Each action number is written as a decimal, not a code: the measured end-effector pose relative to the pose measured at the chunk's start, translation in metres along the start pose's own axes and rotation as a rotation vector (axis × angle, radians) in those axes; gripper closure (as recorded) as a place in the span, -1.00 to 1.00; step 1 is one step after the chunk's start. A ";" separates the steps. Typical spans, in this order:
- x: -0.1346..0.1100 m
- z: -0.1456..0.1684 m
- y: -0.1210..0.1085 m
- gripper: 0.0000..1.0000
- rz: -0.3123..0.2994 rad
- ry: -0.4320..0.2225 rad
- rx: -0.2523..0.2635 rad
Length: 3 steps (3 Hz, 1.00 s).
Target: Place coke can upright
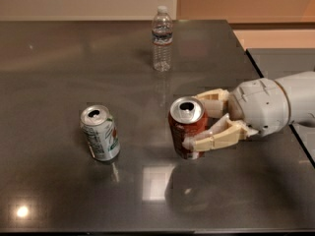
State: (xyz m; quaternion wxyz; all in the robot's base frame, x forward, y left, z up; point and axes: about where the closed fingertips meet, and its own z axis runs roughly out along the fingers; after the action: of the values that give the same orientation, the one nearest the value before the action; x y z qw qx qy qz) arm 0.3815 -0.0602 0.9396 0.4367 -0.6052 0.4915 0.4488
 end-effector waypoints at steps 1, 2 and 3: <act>0.008 0.002 0.002 1.00 0.026 -0.042 0.013; 0.019 0.004 0.004 1.00 0.055 -0.064 0.024; 0.031 0.005 0.005 1.00 0.078 -0.089 0.042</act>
Offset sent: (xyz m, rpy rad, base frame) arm -0.0028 -0.0059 -0.0359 0.0852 0.0992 -0.0528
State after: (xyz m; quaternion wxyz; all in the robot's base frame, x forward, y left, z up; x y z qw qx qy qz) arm 0.3791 -0.0627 0.9083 0.4529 -0.5558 0.5041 0.4814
